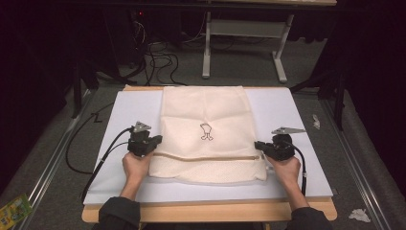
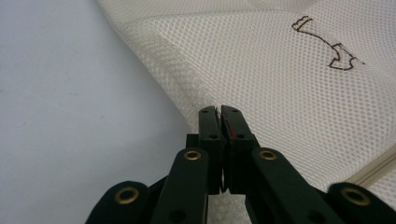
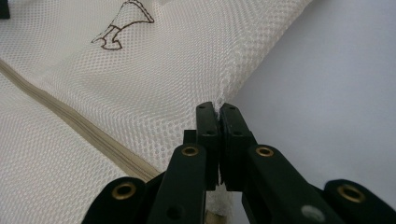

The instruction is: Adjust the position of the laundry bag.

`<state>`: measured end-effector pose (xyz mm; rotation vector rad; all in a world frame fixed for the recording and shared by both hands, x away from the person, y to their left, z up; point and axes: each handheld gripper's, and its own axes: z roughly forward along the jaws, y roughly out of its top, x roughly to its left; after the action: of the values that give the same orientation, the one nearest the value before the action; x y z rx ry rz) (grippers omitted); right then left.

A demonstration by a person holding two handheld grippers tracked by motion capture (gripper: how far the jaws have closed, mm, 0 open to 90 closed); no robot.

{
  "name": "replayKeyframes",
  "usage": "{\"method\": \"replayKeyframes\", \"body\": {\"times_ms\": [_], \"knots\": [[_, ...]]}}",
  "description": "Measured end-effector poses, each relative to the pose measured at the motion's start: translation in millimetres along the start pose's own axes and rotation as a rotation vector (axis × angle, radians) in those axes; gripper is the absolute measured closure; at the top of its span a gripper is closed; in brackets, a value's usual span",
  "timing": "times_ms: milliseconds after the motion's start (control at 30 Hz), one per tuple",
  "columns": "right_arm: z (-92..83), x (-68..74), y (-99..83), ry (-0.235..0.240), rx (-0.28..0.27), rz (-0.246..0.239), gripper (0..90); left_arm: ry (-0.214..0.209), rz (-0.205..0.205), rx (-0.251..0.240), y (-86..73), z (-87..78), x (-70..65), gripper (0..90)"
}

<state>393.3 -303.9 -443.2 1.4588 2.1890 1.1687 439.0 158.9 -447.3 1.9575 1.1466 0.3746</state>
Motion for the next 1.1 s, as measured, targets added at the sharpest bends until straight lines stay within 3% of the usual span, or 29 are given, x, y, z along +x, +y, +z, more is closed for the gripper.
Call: {"method": "replayKeyframes", "body": {"times_ms": [333, 933, 1100], "knots": [[-12.2, -14.6, -9.2, -0.026, -0.01, 0.029, 89.3, -0.022, 0.014, -0.011, 2.1, 9.1, -14.5, 88.1], [-6.1, -19.0, -14.7, -0.027, 0.017, 0.039, 87.4, 0.006, 0.051, -0.013, -3.7, 11.1, -17.5, 82.3], [-5.6, -19.2, -15.2, -0.027, 0.018, 0.04, 86.3, 0.004, 0.054, -0.026, -4.9, 8.0, -18.6, 76.5]]}}
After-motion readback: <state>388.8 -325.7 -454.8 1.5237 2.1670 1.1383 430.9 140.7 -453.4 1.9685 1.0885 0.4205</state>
